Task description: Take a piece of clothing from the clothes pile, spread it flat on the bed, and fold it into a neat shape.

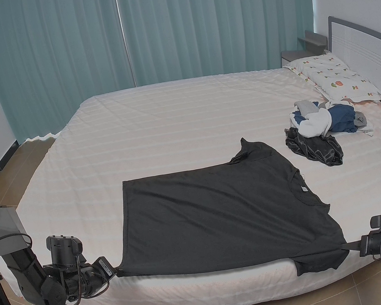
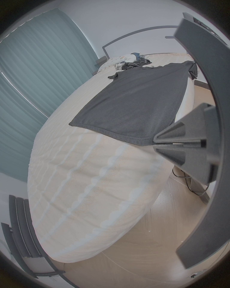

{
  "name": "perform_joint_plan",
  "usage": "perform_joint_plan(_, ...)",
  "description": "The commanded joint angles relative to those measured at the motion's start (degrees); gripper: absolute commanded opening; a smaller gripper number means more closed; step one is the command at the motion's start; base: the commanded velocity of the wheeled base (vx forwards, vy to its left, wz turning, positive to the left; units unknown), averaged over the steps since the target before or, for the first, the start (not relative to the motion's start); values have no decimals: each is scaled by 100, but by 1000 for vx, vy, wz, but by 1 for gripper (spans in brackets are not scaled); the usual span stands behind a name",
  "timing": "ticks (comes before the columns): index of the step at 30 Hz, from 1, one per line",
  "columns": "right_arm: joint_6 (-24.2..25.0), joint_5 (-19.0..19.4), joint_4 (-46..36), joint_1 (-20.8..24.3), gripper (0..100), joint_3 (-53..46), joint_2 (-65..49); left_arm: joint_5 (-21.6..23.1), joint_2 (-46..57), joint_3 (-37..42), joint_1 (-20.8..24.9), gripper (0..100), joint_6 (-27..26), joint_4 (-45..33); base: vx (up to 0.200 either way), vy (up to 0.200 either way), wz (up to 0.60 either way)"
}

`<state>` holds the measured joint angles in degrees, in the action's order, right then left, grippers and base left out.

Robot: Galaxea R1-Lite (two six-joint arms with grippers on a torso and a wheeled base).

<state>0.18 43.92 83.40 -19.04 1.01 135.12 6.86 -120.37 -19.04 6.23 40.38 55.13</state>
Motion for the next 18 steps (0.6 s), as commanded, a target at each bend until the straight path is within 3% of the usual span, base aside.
perform_joint_plan(1, -106, 2, -113, 94, 0, -101, -82, -10, 137, 138, 1, 0, -179, -19, 0, 0, 0)
perform_joint_plan(11, -168, 2, -271, 111, 0, -101, -91, -18, 93, 287, 10, 0, -601, -81, 0, 0, 0)
perform_joint_plan(18, -317, -15, -895, 129, 0, -101, -478, -18, 277, 287, 1, 0, -970, -714, 0, 0, 0)
